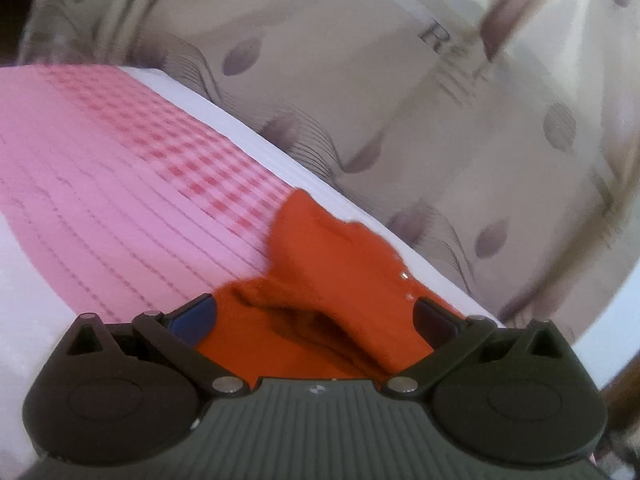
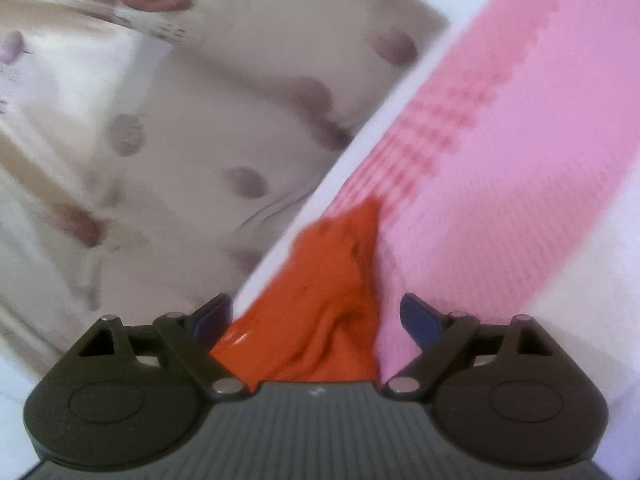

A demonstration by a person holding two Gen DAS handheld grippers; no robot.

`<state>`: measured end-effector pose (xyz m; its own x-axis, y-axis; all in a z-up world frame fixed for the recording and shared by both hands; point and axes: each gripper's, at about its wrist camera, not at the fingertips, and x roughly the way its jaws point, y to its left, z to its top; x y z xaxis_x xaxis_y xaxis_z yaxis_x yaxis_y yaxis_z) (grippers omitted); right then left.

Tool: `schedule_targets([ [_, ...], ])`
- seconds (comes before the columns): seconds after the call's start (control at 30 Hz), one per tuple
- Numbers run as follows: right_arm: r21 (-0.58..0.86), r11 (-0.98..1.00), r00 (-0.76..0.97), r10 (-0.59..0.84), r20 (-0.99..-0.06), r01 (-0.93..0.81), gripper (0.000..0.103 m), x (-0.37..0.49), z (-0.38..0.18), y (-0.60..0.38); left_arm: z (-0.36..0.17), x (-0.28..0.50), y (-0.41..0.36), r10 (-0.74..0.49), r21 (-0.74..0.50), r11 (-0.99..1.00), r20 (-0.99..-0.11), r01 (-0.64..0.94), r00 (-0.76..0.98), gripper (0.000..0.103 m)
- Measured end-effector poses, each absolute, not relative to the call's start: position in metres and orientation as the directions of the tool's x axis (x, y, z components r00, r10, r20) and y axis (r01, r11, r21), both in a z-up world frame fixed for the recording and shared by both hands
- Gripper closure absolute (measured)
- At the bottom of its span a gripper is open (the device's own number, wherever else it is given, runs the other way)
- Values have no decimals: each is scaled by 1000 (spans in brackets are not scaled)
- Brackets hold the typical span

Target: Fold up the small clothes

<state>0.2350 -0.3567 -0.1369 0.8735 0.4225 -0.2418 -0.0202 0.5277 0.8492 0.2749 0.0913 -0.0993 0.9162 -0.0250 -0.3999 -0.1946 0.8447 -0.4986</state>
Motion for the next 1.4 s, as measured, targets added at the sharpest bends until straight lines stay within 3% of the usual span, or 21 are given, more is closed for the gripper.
schedule_targets([
  [0.1,833,549,843,478,-247,-67,11,192,-133,-359,-91,273,96,44,-410,875,-463,-258,885,5],
  [0.13,824,560,832,495,-250,-85,11,179,-131,-360,-88,271,100,19,-406,882,-478,-240,878,11],
  [0.23,785,605,787,545,-290,-130,6,136,-125,-357,-77,247,111,-97,-429,893,-485,-140,869,12],
  [0.47,730,654,741,586,-327,-196,6,61,-131,-331,-52,156,136,-349,-510,855,-437,91,829,3],
  [0.67,714,661,725,607,-327,-232,7,31,-142,-307,-54,94,160,-453,-522,830,-427,196,783,3],
  [0.8,720,657,701,622,-348,-225,7,13,-144,-291,-62,71,172,-533,-529,808,-465,260,707,9],
  [1.0,655,745,713,528,-461,-128,7,7,-145,-276,-78,48,161,-563,-450,823,-565,347,603,10],
  [1.17,570,817,698,458,-551,-86,6,20,-143,-260,-100,56,151,-588,-509,803,-597,309,546,12],
  [1.23,571,811,693,485,-533,-128,5,21,-143,-257,-104,56,147,-601,-514,795,-596,322,533,12],
  [1.3,615,762,657,573,-490,-205,9,26,-146,-256,-106,59,139,-586,-485,808,-609,334,534,13],
  [1.33,612,766,653,568,-502,-196,17,28,-148,-256,-107,60,136,-590,-487,806,-612,338,526,22],
  [1.37,606,773,647,560,-517,-184,48,30,-151,-256,-109,61,134,-609,-500,792,-613,350,503,62],
  [1.4,616,766,644,568,-513,-185,71,30,-154,-258,-111,61,131,-625,-508,780,-622,365,471,89],
])
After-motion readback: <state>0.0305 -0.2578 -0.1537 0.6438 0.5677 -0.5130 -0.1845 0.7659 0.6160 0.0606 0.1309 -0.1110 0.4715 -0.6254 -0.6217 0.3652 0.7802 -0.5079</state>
